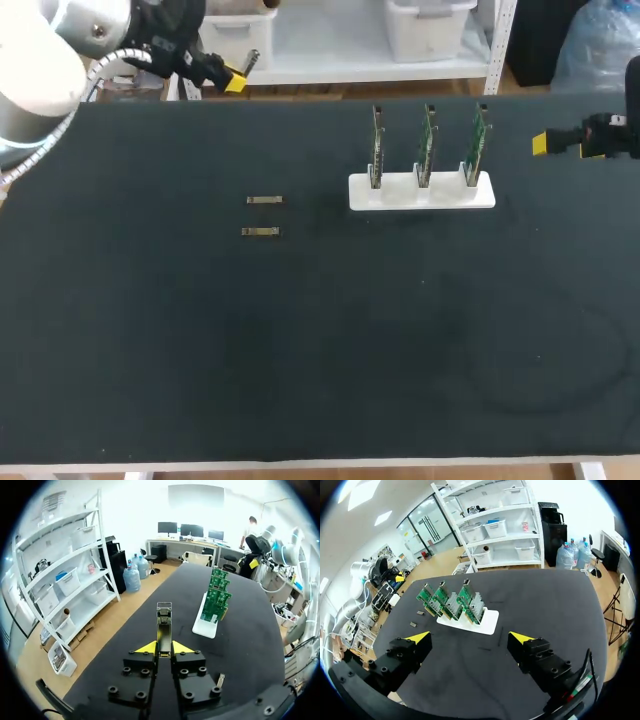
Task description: Pick up the optical module with the left hand, and insert it into the network port with the right hand.
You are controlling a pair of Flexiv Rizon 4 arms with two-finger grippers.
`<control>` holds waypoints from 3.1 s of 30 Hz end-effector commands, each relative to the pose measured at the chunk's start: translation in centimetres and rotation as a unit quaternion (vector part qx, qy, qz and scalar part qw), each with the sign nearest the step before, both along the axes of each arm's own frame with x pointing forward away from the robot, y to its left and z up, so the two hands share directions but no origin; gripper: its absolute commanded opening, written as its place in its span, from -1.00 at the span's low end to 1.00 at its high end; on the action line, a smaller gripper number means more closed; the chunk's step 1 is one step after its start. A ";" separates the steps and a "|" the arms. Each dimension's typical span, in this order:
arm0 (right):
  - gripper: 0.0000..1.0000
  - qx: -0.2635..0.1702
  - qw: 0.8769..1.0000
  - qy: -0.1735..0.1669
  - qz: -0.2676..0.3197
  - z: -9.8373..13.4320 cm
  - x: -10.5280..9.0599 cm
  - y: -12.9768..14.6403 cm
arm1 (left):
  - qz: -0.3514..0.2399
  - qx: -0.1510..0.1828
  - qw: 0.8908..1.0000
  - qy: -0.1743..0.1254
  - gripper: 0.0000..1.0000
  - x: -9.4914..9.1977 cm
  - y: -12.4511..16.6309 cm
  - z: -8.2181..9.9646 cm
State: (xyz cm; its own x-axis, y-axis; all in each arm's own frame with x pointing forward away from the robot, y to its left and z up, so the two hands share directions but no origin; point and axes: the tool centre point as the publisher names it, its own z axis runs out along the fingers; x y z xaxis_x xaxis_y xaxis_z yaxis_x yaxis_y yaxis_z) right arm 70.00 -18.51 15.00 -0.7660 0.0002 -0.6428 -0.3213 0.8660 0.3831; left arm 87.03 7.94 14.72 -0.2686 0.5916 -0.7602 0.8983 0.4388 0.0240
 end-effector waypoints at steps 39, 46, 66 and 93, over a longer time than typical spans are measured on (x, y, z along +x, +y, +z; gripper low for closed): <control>1.00 0.000 1.000 0.000 0.000 0.0 0.0 0.0 | -0.142 -0.219 0.962 -0.077 -1.00 -2.7 -6.5 5.8; 1.00 0.000 1.000 0.000 0.000 0.0 0.0 0.0 | -0.163 -0.240 0.953 -0.091 -1.00 -2.8 -7.9 6.7; 1.00 0.000 1.000 0.000 0.000 0.0 0.0 0.0 | -0.217 -0.264 0.936 -0.092 -1.00 -2.3 -13.0 7.9; 1.00 0.000 1.000 0.000 0.000 0.0 0.0 0.0 | -0.218 -0.285 0.933 -0.039 -1.00 -4.3 -18.0 7.0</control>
